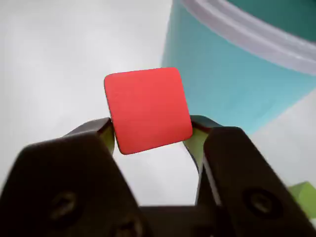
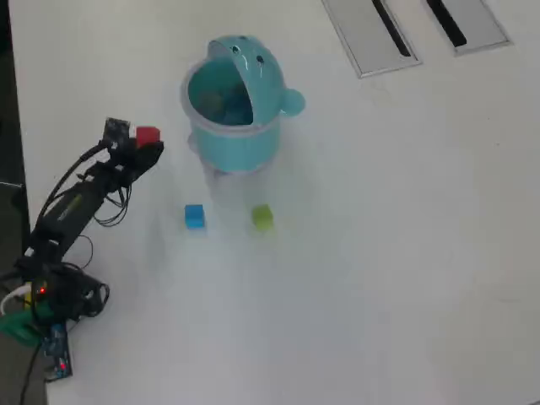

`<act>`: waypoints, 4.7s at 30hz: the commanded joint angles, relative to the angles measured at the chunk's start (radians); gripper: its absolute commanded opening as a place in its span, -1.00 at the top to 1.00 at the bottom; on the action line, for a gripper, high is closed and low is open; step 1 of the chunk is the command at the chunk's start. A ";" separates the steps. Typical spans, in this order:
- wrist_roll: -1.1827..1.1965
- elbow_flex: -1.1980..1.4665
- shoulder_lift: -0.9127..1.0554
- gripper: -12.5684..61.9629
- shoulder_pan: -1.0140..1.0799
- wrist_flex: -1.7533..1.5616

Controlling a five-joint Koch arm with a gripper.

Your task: Grasp RGB lego blocks and put them in the bin one by one.

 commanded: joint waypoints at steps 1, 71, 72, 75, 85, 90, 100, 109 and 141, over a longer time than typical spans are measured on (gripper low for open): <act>0.011 -0.175 0.044 0.33 -0.003 -0.018; 0.075 -1.394 -0.792 -0.16 0.186 -0.069; 0.074 -1.394 -0.790 -0.19 0.187 -0.069; 0.074 -1.394 -0.776 -0.21 0.193 -0.055; 0.074 -1.391 -0.649 -0.21 0.242 0.183; 0.078 -1.391 -0.549 -0.21 0.287 0.331; 0.084 -1.384 -0.403 -0.21 0.417 0.634; 0.087 -1.382 -0.351 -0.27 0.390 0.904; 0.031 -0.566 -0.318 -0.20 0.491 0.569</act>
